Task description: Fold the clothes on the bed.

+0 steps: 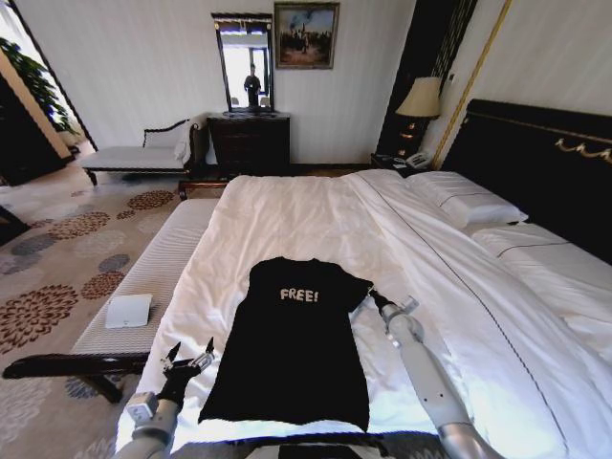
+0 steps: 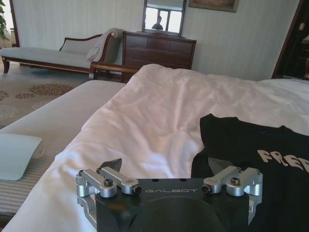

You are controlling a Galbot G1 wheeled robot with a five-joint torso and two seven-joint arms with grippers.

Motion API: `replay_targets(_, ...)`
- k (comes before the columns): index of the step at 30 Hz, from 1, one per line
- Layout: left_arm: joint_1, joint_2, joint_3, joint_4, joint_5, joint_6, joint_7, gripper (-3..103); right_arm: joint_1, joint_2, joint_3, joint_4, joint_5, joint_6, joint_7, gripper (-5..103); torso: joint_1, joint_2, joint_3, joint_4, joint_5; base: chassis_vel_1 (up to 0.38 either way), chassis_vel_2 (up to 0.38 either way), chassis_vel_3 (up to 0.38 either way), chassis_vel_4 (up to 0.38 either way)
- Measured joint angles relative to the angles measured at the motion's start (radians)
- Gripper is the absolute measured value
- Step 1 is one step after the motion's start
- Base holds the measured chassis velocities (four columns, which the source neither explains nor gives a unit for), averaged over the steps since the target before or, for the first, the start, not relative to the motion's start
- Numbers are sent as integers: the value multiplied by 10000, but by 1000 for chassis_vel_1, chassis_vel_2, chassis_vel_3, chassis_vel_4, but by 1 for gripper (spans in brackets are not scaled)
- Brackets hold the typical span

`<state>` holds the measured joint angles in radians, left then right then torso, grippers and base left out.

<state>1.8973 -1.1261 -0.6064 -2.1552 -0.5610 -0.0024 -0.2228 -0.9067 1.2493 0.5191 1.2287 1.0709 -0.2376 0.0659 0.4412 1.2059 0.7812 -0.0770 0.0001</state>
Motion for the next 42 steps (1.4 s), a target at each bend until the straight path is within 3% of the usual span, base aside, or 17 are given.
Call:
replay_targets(14,55,-1,-28,-153,10,21,-13,100,164,-10,-492,-104,-888,215,-258,0,0,0,0,-1,-1,0,0,0,0)
replay_targets(18,171,-36,-146,-231,16,12,-9,100,127,68,-825,438,-2052,488,-391,0,0,0,0,0,-2,0,0,0,0)
replay_targets(26,176,-41,-168,-280,16,-39,-68,100,64,196,-1775,1212,-2792,572,-405,0,0,0,0,0,-2,0,0,0,0)
replay_targets(32,128,-6,-131,-311,72,-31,-118,100,364,356,-2321,837,-3638,746,-422,0,0,0,0,1,-1,0,0,0,0)
replay_targets(42,236,-36,-191,-355,76,-42,-115,100,1041,496,-2699,365,-3603,732,-296,0,0,0,0,0,-2,0,0,0,0)
